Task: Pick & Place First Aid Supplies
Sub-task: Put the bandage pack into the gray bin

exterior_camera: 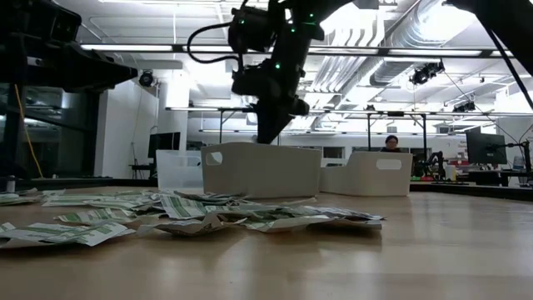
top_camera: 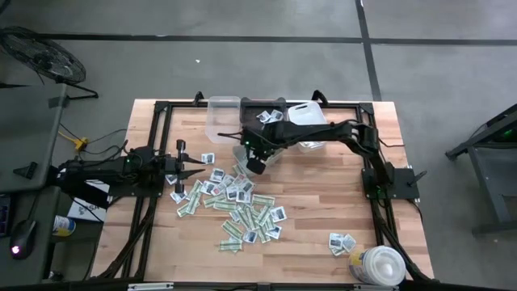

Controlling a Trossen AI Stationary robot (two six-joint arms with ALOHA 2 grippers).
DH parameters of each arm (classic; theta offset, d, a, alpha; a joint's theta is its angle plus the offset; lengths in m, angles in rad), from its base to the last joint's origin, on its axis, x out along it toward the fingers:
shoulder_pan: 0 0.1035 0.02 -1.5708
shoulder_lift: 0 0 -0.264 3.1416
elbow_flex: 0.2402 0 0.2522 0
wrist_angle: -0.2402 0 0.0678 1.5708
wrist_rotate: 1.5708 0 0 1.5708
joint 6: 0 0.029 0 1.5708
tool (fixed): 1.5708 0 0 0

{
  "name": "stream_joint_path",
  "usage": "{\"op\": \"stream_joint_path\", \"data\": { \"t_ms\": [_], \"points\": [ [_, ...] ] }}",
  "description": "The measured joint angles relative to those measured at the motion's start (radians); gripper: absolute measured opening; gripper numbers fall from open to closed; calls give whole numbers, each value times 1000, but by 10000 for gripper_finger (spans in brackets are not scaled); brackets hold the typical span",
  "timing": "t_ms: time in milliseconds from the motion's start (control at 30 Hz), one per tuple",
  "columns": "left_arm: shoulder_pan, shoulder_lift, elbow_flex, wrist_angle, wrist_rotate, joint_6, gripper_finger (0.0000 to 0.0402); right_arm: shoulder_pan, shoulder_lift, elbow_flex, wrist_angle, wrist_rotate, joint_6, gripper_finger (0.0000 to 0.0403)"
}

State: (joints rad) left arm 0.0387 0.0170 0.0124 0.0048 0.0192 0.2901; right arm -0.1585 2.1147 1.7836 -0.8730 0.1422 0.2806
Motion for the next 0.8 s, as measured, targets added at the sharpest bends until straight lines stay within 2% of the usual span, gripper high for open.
{"op": "stream_joint_path", "data": {
  "t_ms": [300,800],
  "points": [
    [0,0,0,-1,-7,0,96,-2,1,0,-1,7,30,38],
    [0,0,0,-1,-8,0,96,-2,1,0,-5,-9,262,161]
  ]
}}
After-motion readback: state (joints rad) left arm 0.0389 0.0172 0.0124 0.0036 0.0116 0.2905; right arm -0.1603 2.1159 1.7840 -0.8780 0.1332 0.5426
